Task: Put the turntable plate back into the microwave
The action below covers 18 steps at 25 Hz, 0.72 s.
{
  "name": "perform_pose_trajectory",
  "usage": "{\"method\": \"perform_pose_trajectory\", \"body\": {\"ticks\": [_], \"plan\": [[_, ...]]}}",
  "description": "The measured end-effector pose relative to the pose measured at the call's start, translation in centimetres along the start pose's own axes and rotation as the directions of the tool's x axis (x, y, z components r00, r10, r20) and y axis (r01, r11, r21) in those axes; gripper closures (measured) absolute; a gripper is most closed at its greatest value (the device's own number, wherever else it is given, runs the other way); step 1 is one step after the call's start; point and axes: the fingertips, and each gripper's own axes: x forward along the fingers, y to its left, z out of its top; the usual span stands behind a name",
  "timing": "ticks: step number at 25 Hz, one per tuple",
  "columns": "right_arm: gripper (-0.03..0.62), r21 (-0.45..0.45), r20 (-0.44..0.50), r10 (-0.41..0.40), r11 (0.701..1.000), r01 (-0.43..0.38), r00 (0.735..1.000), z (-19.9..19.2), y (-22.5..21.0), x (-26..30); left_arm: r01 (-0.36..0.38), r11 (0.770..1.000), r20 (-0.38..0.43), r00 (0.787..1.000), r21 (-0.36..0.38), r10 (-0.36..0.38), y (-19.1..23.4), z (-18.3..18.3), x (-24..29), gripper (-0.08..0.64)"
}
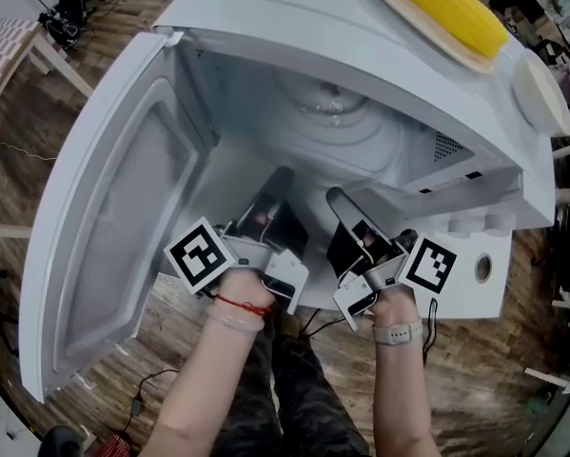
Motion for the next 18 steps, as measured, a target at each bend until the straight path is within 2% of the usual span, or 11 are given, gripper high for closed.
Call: {"method": "perform_pose_trajectory", "body": {"ticks": [6,11,14,18], "plan": [[0.518,-0.028,-0.004,-0.042,0.999,0.042,0.999,0.4,-0.4,0.1,-0.012,1.0,-0.014,1.0,0.024,0.012,0.1,0.0,0.5,0.523],[0.532,-0.026,-0.001,-0.047,0.999,0.047,0.999,0.4,-0.4,0.3,-0.031,0.99,-0.073,0.996,0.139,0.041,-0.3,-0.3,0.7,0.523],[0.532,-0.042,-0.001,-0.053,0.998,0.053,0.999,0.5,-0.4,0.3,-0.06,0.969,-0.126,0.988,0.238,0.092,-0.5,-0.7,0.1,0.523],[0.532,-0.053,0.0,-0.064,0.997,0.064,0.998,0.6,-0.5,0.4,-0.092,0.918,-0.194,0.965,0.385,0.178,-0.4,-0.9,-0.8,0.523]]}}
